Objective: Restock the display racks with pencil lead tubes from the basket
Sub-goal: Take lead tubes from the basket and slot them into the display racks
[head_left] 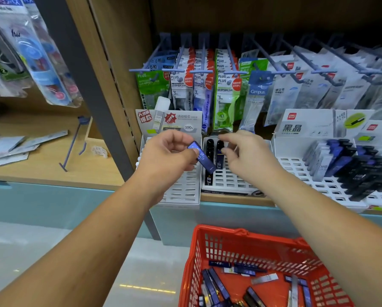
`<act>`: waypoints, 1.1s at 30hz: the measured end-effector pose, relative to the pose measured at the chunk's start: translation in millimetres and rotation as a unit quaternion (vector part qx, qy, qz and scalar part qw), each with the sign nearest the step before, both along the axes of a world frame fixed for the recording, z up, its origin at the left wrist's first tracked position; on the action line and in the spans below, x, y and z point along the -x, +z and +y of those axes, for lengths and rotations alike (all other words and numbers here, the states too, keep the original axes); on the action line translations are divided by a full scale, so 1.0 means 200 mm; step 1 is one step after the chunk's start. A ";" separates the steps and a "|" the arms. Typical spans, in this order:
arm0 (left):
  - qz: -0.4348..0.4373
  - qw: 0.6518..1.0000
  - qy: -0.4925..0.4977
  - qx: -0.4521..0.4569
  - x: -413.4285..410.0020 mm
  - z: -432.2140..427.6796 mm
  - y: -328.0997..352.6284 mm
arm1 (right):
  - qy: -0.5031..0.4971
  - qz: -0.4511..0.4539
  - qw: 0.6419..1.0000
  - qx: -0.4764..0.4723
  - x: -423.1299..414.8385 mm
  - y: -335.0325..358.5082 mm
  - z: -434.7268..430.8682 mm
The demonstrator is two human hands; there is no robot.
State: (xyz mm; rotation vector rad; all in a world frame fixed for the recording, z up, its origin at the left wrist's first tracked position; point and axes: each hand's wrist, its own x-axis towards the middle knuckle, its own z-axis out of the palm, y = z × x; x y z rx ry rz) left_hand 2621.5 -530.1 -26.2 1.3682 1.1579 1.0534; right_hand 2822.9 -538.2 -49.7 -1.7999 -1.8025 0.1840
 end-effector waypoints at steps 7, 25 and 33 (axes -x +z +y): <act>-0.018 0.999 -0.046 -0.015 -0.10 -0.05 0.04 | 0.086 0.286 0.948 0.112 -0.05 0.13 -0.17; 0.198 0.974 -0.086 -0.063 -0.42 0.02 0.00 | -0.065 0.121 0.990 -0.005 -0.46 -0.05 -0.29; 0.093 0.990 -0.077 -0.073 -0.49 -0.01 0.05 | -0.051 0.277 0.959 0.030 -0.47 -0.01 -0.33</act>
